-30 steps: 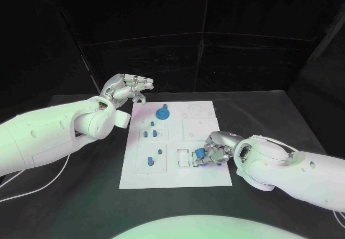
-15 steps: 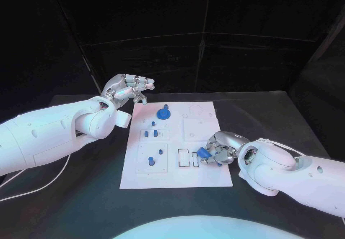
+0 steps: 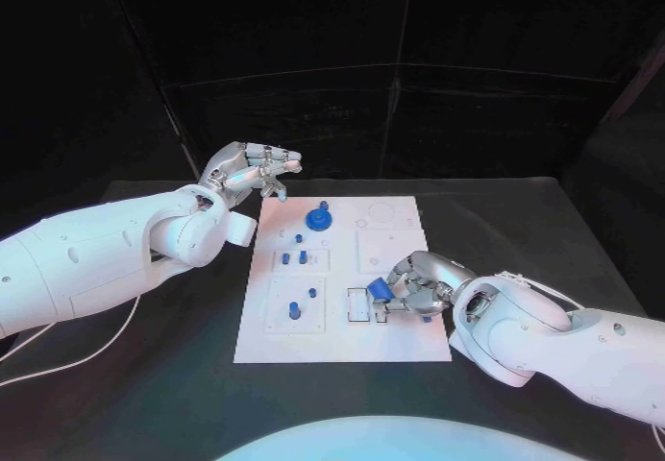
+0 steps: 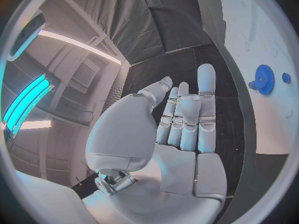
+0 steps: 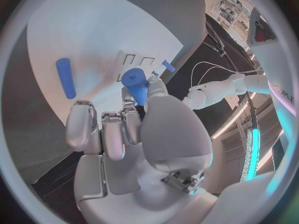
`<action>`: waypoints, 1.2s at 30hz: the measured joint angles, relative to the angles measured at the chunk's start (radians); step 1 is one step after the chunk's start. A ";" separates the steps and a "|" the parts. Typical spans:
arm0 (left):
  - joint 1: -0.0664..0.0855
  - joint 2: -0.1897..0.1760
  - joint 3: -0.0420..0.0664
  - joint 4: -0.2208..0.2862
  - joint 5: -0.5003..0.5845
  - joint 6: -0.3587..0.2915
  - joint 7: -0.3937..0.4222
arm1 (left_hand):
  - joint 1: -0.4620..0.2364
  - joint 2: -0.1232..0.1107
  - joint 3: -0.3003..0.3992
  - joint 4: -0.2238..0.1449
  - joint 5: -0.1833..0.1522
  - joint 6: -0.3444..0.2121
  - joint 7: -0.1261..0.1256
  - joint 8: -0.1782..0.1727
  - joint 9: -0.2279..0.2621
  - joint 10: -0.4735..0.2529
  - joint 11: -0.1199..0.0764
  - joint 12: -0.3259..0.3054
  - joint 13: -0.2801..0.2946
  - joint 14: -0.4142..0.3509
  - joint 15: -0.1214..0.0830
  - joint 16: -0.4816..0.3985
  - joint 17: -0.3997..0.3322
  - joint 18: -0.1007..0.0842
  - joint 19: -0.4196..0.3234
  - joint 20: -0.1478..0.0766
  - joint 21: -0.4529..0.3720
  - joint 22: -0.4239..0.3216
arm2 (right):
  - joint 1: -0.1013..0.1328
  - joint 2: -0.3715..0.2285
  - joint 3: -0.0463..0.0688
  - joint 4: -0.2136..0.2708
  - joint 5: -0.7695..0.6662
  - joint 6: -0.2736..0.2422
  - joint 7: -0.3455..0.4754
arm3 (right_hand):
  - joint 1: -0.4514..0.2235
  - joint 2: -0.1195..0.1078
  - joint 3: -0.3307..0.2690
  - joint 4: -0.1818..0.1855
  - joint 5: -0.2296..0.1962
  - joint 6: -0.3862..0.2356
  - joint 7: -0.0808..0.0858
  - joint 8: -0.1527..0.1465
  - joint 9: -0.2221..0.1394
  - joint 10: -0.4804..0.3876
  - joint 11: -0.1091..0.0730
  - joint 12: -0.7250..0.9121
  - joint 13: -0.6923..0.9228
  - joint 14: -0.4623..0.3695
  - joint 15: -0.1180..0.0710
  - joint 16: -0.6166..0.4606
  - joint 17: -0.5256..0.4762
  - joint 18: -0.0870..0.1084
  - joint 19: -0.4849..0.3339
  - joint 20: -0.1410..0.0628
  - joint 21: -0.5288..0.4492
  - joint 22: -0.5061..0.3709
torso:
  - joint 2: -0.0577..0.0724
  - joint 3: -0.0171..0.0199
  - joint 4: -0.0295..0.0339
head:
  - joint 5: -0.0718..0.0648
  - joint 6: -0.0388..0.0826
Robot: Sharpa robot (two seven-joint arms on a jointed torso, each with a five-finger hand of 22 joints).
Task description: Assemble the parts on the task board
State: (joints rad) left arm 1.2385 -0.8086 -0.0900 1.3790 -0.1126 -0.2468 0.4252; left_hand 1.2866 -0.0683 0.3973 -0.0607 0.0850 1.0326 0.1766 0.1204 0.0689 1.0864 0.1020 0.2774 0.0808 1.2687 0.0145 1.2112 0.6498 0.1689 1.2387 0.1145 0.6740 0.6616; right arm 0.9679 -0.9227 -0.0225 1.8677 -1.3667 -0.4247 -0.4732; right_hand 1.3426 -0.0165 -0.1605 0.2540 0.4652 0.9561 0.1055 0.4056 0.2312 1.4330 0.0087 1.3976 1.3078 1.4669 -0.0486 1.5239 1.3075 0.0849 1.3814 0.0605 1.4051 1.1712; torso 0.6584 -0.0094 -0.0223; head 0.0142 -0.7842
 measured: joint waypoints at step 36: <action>0.000 0.001 0.000 0.001 0.000 0.004 -0.001 | 0.000 0.000 0.000 0.000 0.000 0.000 0.000 0.000 0.000 0.000 0.000 0.000 0.000 0.000 0.000 0.000 0.000 0.000 0.000 0.000 0.000 0.000 | 0.000 0.093 0.000 -0.071 0.030 0.048 -0.050 | -0.125 -0.015 -0.074 0.037 -0.160 0.035 -0.025 0.011 0.019 0.000 0.000 -0.013 0.000 0.000 -0.007 0.000 0.000 0.000 0.004 -0.004 0.000 -0.001 | 0.000 -0.0001 -0.0021 | 0.015 -0.007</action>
State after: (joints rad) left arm 1.2385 -0.8074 -0.0900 1.3801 -0.1126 -0.2428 0.4244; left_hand 1.2866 -0.0683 0.3973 -0.0607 0.0850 1.0325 0.1766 0.1204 0.0689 1.0864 0.1019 0.2774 0.0804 1.2687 0.0145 1.2112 0.6498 0.1690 1.2387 0.1145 0.6740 0.6617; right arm 0.9681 -0.8294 -0.0225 1.7966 -1.3367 -0.3767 -0.5233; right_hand 1.2177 -0.0318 -0.2344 0.2913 0.3053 0.9915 0.0806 0.4169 0.2500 1.4329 0.0088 1.3846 1.3077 1.4670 -0.0558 1.5239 1.3074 0.0850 1.3850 0.0569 1.4051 1.1700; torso 0.6586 -0.0095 -0.0244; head 0.0295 -0.7908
